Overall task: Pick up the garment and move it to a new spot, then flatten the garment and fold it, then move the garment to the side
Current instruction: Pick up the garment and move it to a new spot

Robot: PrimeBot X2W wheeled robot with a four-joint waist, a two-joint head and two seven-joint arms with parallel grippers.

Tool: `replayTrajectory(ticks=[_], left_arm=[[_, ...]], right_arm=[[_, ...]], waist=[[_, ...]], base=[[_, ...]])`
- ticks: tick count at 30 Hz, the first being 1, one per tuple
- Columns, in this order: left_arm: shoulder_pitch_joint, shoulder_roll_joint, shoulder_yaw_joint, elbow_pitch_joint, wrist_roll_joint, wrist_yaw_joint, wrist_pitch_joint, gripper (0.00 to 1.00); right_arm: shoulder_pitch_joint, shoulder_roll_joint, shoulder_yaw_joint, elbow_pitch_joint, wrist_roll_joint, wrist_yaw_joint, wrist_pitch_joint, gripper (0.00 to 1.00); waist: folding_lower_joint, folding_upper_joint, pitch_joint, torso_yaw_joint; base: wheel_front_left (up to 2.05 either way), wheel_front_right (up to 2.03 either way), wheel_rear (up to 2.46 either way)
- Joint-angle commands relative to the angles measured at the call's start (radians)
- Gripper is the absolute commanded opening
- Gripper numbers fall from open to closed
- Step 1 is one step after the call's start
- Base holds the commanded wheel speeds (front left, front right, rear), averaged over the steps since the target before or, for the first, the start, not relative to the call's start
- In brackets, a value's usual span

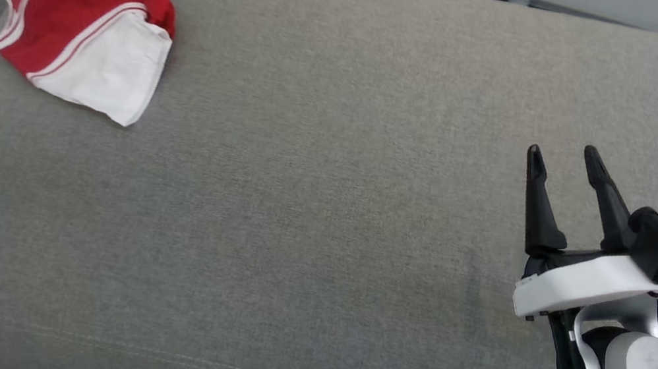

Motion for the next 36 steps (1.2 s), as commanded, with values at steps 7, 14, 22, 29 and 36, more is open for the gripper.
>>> replayTrajectory(ticks=[7,14,22,29,36], left_arm=[[-0.091,0.057,0.030,0.054,-0.007,-0.008,0.024,1.00],[-0.136,0.089,0.041,0.082,-0.008,0.002,0.049,1.00],[-0.172,0.061,0.031,0.121,-0.008,-0.009,0.049,1.00],[-0.194,0.052,0.017,0.161,0.015,0.015,0.041,1.00],[-0.204,0.072,0.012,0.206,0.035,0.010,0.007,0.14]], right_arm=[[-0.047,-0.001,-0.031,-0.078,-0.018,0.000,0.007,1.00],[-0.056,-0.001,-0.051,-0.119,-0.015,0.000,0.002,1.00],[-0.065,-0.001,-0.058,-0.142,-0.019,0.000,-0.002,1.00],[-0.080,-0.002,-0.047,-0.146,-0.011,0.000,-0.009,1.00],[-0.088,-0.002,-0.059,-0.129,-0.016,0.000,-0.015,1.00]], waist=[[-0.0001,0.0000,0.306,-0.248],[-0.0001,0.0000,0.397,-0.279],[-0.0001,0.0000,0.473,-0.283],[-0.0001,0.0000,0.510,-0.294],[-0.0001,0.0000,0.510,-0.298]], base=[[0.00,0.00,0.00],[0.00,0.00,0.00],[0.00,0.00,0.00],[0.00,0.00,0.00],[0.00,0.00,0.00]])
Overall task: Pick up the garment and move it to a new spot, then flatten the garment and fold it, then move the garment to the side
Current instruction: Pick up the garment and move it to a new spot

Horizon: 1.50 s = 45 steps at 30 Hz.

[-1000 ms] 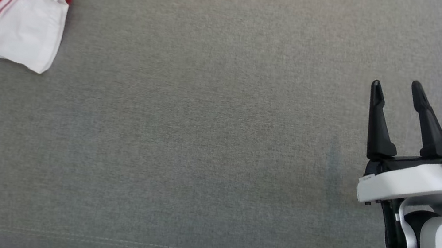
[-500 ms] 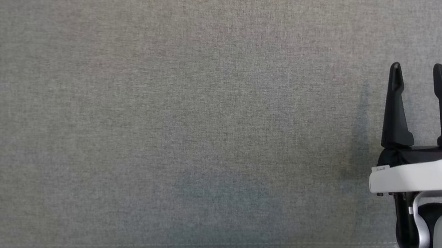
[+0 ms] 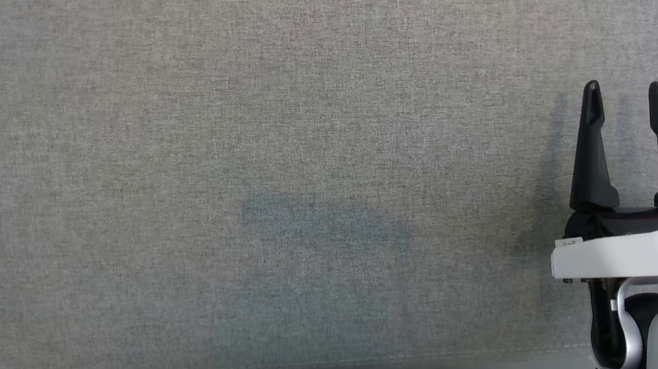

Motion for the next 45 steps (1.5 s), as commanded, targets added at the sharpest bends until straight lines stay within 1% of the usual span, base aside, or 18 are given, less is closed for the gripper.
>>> replayTrajectory(ticks=[1,2,5,10,15,17,21,28,31,36,40,41,45], left_arm=[[-0.018,0.008,-0.003,0.005,0.016,0.006,-0.015,0.00],[-0.017,0.008,-0.008,0.007,0.021,0.006,-0.022,0.00],[-0.027,0.018,-0.013,0.028,0.033,-0.019,-0.045,0.00],[-0.043,0.006,-0.040,0.037,0.059,-0.053,-0.082,0.00],[-0.061,-0.042,-0.074,0.005,0.075,-0.084,-0.094,0.00],[-0.065,-0.074,-0.088,-0.018,0.072,-0.101,-0.095,0.00],[-0.046,-0.157,-0.109,-0.054,0.050,-0.122,-0.110,0.00],[0.024,-0.311,-0.166,-0.095,0.030,-0.131,-0.138,0.00],[0.057,-0.378,-0.195,-0.115,0.021,-0.134,-0.135,0.00],[0.099,-0.490,-0.236,-0.141,0.000,-0.141,-0.146,0.00],[0.122,-0.571,-0.273,-0.139,0.006,-0.141,-0.160,0.00],[0.122,-0.571,-0.273,-0.139,0.006,-0.141,-0.160,0.00],[0.162,-0.641,-0.307,-0.100,0.005,-0.140,-0.180,0.00]], right_arm=[[-0.012,-0.001,-0.005,0.007,-0.004,0.000,-0.008,1.00],[-0.013,-0.001,-0.005,0.010,-0.004,0.000,-0.010,1.00],[-0.018,-0.001,0.002,0.020,0.003,0.000,-0.015,1.00],[-0.020,-0.001,0.008,0.049,0.007,0.000,-0.026,1.00],[0.001,-0.001,0.009,0.084,0.011,0.000,-0.035,1.00],[0.013,-0.002,0.009,0.099,0.013,0.000,-0.037,1.00],[0.048,-0.002,0.001,0.130,0.018,0.000,-0.042,1.00],[0.122,-0.002,0.004,0.166,0.037,0.000,-0.034,1.00],[0.151,-0.002,-0.001,0.167,0.038,0.000,-0.024,1.00],[0.179,-0.001,0.003,0.156,0.043,0.000,-0.012,1.00],[0.190,-0.002,0.013,0.140,0.047,0.000,-0.003,1.00],[0.190,-0.002,0.013,0.140,0.047,0.000,-0.003,1.00],[0.181,-0.001,0.027,0.133,0.055,0.000,-0.004,1.00]], waist=[[-0.0002,0.0000,-0.005,0.002],[-0.0002,0.0000,-0.009,0.004],[-0.0002,0.0000,-0.023,0.006],[-0.0002,0.0000,-0.076,0.012],[-0.0002,0.0000,-0.169,0.016],[-0.0002,0.0000,-0.214,0.019],[-0.0002,0.0000,-0.317,0.032],[-0.0002,0.0000,-0.493,0.048],[-0.0002,0.0000,-0.545,0.049],[-0.0002,0.0000,-0.594,0.035],[-0.0002,0.0000,-0.602,0.014],[-0.0002,0.0000,-0.602,0.014],[-0.0002,0.0000,-0.581,-0.012]], base=[[0.00,0.00,0.00],[0.00,0.00,0.00],[0.00,0.00,0.00],[0.00,0.00,0.00],[0.00,0.00,0.00],[0.00,0.00,0.00],[0.00,0.00,0.00],[0.00,0.00,0.00],[0.00,0.00,0.00],[0.00,0.00,0.00],[0.00,0.00,0.00],[0.00,0.00,0.00],[0.00,0.00,0.00]])
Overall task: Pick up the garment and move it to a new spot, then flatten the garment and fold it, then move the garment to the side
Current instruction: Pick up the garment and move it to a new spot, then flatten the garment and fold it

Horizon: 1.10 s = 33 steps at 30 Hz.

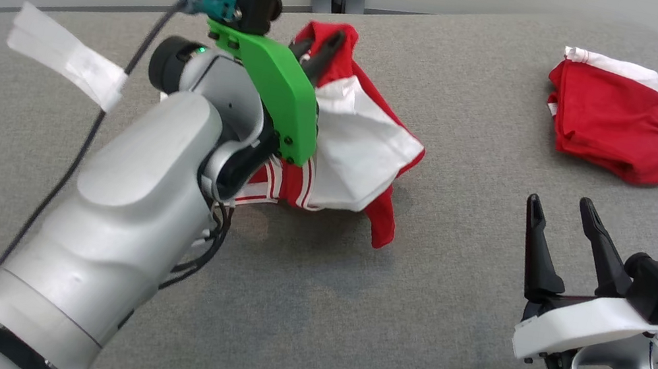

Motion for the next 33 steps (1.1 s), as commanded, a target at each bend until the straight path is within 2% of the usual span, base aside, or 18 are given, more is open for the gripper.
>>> replayTrajectory(ticks=[1,7,13,14,15,16,17,18,19,25,33], left_arm=[[0.024,-0.003,-0.004,0.011,0.005,-0.003,-0.011,0.00],[0.099,-0.062,-0.041,0.119,-0.016,-0.012,-0.078,0.00],[0.143,-0.079,-0.074,0.222,-0.047,-0.014,-0.150,0.00],[0.146,-0.080,-0.081,0.229,-0.054,-0.014,-0.162,0.13],[0.151,-0.081,-0.092,0.230,-0.064,-0.015,-0.171,0.35],[0.155,-0.081,-0.103,0.228,-0.075,-0.015,-0.176,0.39],[0.157,-0.080,-0.113,0.224,-0.089,-0.010,-0.185,0.48],[0.161,-0.080,-0.124,0.218,-0.104,-0.005,-0.192,0.98],[0.166,-0.080,-0.138,0.211,-0.117,-0.001,-0.195,1.00],[0.192,-0.081,-0.215,0.171,-0.183,0.038,-0.221,1.00],[0.258,-0.081,-0.259,0.108,-0.289,0.093,-0.291,1.00]], right_arm=[[-0.002,-0.002,0.005,-0.003,0.006,0.000,0.000,1.00],[-0.032,-0.002,0.042,0.009,0.019,0.000,-0.006,1.00],[-0.052,-0.002,0.063,0.027,0.022,0.000,-0.008,1.00],[-0.053,-0.002,0.063,0.029,0.020,0.000,-0.007,1.00],[-0.053,-0.002,0.062,0.031,0.017,0.000,-0.006,1.00],[-0.052,-0.002,0.060,0.032,0.013,0.000,-0.005,1.00],[-0.049,-0.002,0.059,0.033,0.010,0.000,-0.003,1.00],[-0.045,-0.002,0.057,0.034,0.009,0.000,-0.003,1.00],[-0.040,-0.002,0.056,0.036,0.007,0.000,-0.001,1.00],[-0.006,-0.002,0.047,0.036,0.004,0.000,0.003,1.00],[0.042,-0.002,0.025,0.028,0.004,0.000,0.015,1.00]], waist=[[0.0001,-0.0001,0.016,-0.027],[0.0001,-0.0001,0.057,-0.071],[0.0001,-0.0001,0.064,-0.091],[0.0001,-0.0001,0.062,-0.090],[0.0001,-0.0001,0.059,-0.088],[0.0001,-0.0001,0.055,-0.084],[0.0001,-0.0001,0.051,-0.079],[0.0001,-0.0001,0.045,-0.072],[0.0001,-0.0001,0.038,-0.065],[0.0001,-0.0001,-0.020,-0.016],[0.0001,-0.0001,-0.088,0.025]], base=[[0.00,0.00,0.00],[0.00,0.00,0.00],[0.00,0.00,0.00],[0.00,0.00,0.00],[0.00,0.00,0.00],[0.00,0.00,0.00],[0.00,0.00,0.00],[0.00,0.00,0.00],[0.00,0.00,0.00],[0.00,0.00,0.00],[0.00,0.00,0.00]])
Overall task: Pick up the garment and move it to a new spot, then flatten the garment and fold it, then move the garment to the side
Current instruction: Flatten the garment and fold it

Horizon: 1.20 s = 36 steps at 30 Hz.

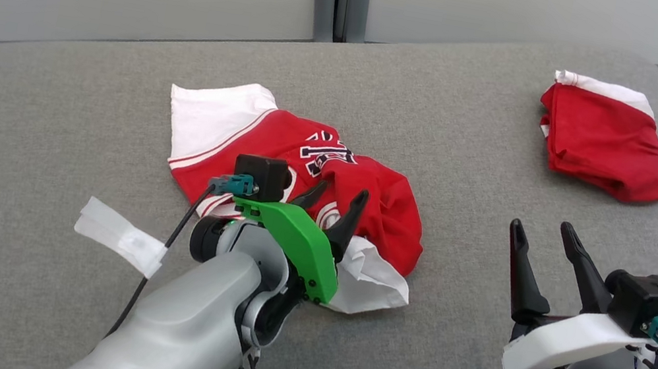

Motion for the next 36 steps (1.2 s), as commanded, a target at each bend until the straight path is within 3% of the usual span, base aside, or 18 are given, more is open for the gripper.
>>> replayTrajectory(ticks=[1,16,20,21,22,23,36], left_arm=[[0.028,0.002,-0.004,-0.017,-0.031,0.025,-0.021,1.00],[0.075,0.003,-0.131,-0.054,-0.144,0.176,0.038,1.00],[0.090,0.003,-0.137,-0.051,-0.194,0.170,0.067,1.00],[0.094,0.003,-0.138,-0.052,-0.208,0.167,0.072,0.75],[0.097,0.003,-0.140,-0.054,-0.220,0.160,0.076,0.33],[0.101,0.003,-0.141,-0.053,-0.230,0.156,0.080,0.00],[0.094,0.028,-0.161,0.032,-0.231,0.131,0.040,0.00]], right_arm=[[0.022,-0.002,-0.008,-0.010,-0.006,0.000,0.005,1.00],[0.032,-0.002,-0.021,-0.046,-0.014,0.000,0.021,1.00],[0.035,-0.002,-0.029,-0.049,-0.016,0.000,0.020,1.00],[0.036,-0.002,-0.030,-0.048,-0.016,0.000,0.018,1.00],[0.037,-0.002,-0.031,-0.047,-0.016,0.000,0.018,1.00],[0.037,-0.002,-0.033,-0.046,-0.016,0.000,0.017,1.00],[0.054,-0.002,-0.064,-0.053,-0.010,0.000,0.009,1.00]], waist=[[0.0001,-0.0001,-0.040,0.032],[0.0001,-0.0001,-0.020,-0.003],[0.0001,-0.0001,-0.016,-0.008],[0.0001,-0.0001,-0.016,-0.008],[0.0001,-0.0001,-0.015,-0.007],[0.0001,-0.0001,-0.016,-0.007],[0.0001,-0.0001,-0.028,0.059]], base=[[0.00,0.00,0.00],[0.00,0.00,0.00],[0.00,0.00,0.00],[0.00,0.00,0.00],[0.00,0.00,0.00],[0.00,0.00,0.00],[0.00,0.00,0.00]])
